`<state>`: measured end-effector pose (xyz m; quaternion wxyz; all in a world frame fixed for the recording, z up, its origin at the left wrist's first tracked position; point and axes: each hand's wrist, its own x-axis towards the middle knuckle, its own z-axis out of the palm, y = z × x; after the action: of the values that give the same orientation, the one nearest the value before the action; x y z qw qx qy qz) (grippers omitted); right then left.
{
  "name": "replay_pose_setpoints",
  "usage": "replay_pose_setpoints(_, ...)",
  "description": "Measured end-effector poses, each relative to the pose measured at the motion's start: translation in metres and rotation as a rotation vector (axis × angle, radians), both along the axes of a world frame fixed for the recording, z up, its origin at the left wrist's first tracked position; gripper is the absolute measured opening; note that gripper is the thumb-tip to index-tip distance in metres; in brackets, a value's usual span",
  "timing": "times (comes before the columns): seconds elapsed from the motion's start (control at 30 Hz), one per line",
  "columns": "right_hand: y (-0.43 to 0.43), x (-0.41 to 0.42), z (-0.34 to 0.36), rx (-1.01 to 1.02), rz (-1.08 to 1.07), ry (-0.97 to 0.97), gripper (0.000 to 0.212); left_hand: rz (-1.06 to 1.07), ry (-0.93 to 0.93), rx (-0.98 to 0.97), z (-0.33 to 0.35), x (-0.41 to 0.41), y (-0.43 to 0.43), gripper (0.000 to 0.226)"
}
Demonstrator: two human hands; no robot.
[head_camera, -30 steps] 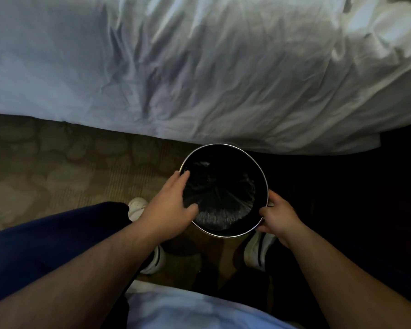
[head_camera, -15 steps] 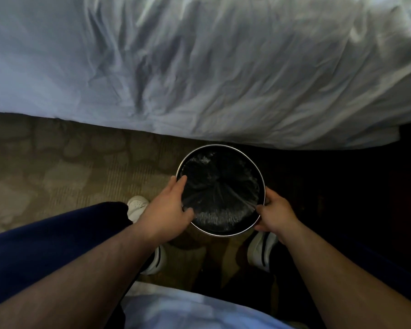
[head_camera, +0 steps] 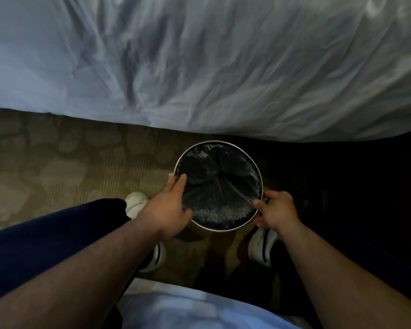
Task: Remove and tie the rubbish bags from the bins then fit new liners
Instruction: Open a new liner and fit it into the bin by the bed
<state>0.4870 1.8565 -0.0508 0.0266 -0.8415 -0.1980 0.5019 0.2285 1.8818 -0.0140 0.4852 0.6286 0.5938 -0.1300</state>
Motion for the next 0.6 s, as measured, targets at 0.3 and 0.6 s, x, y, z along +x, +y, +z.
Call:
replay_pose_setpoints(0.3,0.001,0.003,-0.005,0.014,0.028,-0.006,0.044,-0.042,0.070,-0.041,0.005,0.009,0.005,0.090)
replay_pose_setpoints(0.6,-0.002,-0.006,0.047,-0.143,0.358,-0.067,0.031,-0.006,0.070,0.057,0.050,-0.003,0.006,0.069)
